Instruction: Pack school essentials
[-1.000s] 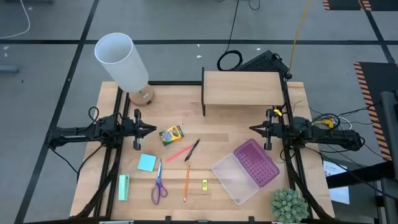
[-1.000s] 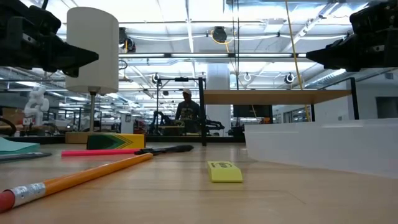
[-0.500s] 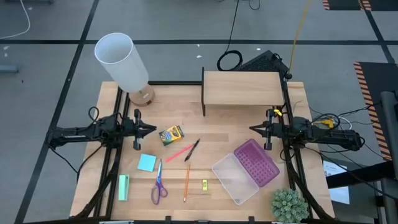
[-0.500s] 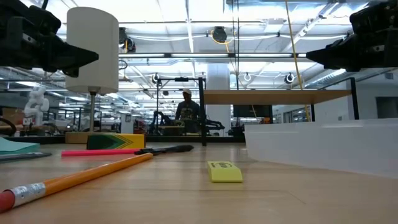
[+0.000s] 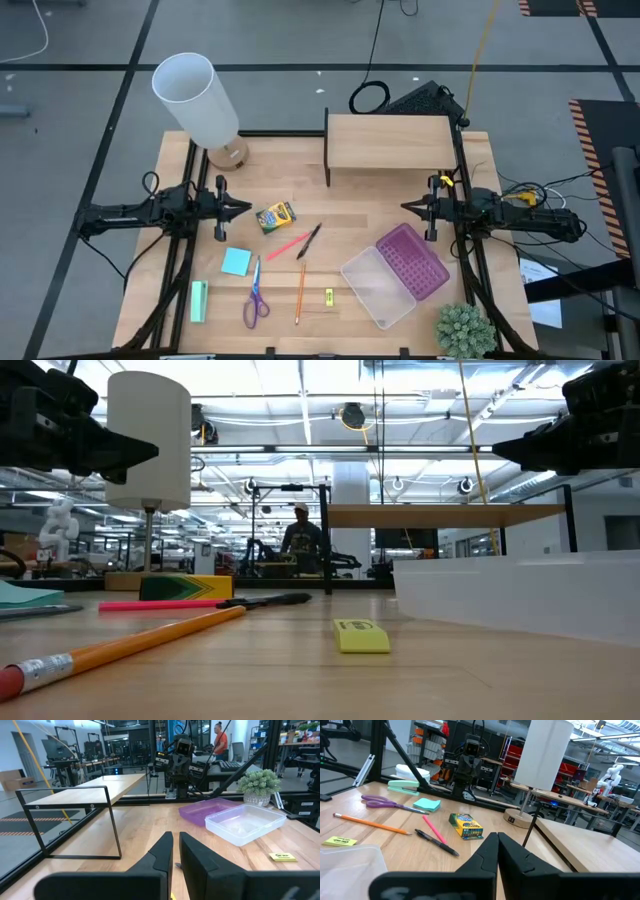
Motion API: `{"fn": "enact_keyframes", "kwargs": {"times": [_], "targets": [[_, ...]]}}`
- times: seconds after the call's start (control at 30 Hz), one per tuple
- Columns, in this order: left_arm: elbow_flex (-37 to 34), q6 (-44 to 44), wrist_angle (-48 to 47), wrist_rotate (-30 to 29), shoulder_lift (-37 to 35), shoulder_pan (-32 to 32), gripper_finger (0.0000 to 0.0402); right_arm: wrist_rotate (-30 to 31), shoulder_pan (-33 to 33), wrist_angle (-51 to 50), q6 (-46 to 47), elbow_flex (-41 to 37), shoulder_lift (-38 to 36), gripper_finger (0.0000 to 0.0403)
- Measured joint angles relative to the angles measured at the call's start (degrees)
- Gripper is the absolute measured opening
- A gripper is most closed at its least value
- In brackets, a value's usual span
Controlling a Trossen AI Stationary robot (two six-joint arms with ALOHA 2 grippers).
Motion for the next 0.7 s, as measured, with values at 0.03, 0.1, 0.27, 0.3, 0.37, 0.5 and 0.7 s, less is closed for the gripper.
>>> {"fn": "enact_keyframes", "kwargs": {"times": [0.03,0.1,0.27,0.3,0.37,0.5,0.7], "targets": [[0.0,0.0,0.0,0.0,0.0,0.0,0.0035,0.0,0.0,0.0,0.0,0.0,0.0,0.0],[0.0,0.0,0.0,0.0,0.0,0.0,0.0035,0.0,0.0,0.0,0.0,0.0,0.0,0.0],[0.0,0.0,0.0,0.0,0.0,0.0,0.0035,0.0,0.0,0.0,0.0,0.0,0.0,0.0],[0.0,0.0,0.0,0.0,0.0,0.0,0.0035,0.0,0.0,0.0,0.0,0.0,0.0,0.0],[0.0,0.0,0.0,0.0,0.0,0.0,0.0035,0.0,0.0,0.0,0.0,0.0,0.0,0.0],[0.0,0.0,0.0,0.0,0.0,0.0,0.0035,0.0,0.0,0.0,0.0,0.0,0.0,0.0],[0.0,0.0,0.0,0.0,0.0,0.0,0.0035,0.0,0.0,0.0,11.0,0.0,0.0,0.0]]}}
